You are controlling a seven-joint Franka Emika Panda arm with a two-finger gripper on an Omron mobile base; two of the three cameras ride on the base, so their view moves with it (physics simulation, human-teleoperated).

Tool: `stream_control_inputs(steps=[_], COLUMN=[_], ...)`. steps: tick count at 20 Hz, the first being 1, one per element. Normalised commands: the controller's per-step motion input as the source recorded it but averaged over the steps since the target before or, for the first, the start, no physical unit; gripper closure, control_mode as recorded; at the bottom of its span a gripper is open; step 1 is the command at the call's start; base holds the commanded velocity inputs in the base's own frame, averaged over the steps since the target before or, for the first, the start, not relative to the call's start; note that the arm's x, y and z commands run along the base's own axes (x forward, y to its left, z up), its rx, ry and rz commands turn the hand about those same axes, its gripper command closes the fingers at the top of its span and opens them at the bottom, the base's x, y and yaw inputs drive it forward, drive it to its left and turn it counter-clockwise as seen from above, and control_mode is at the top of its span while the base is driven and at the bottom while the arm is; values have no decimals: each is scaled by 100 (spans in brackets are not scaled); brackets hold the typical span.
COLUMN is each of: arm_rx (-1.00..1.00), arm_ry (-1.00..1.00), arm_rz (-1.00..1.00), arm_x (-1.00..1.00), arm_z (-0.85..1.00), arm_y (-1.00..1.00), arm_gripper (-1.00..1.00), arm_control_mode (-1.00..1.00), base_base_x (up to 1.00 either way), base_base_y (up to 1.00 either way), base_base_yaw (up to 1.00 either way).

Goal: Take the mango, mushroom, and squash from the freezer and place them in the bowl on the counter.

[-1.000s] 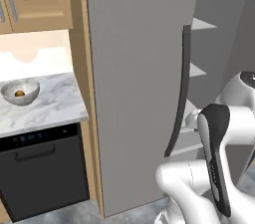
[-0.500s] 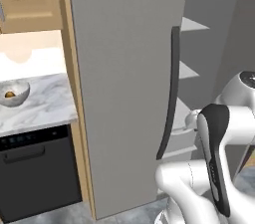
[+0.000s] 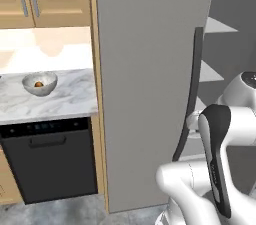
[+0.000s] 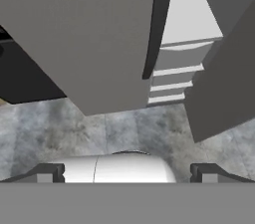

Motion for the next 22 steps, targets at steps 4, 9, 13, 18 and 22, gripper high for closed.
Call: stream_control_inputs(steps=[4,9,13,18,22], arm_rx=[0,0,0,0,0], arm_ry=[0,0,0,0,0], arm_rz=[0,0,0,0,0], arm_x=[0,0,0,0,0], arm_z=[0,0,0,0,0], arm_y=[0,0,0,0,0], arm_gripper=[-100,-100,-100,-100,-100], arm_control_mode=[100,100,100,100,100], base_base_x=[10,4,12,21,23], base_base_y=[-2,0,-8,-19,-29], base_base_yaw=[20,4,0,0,-1])
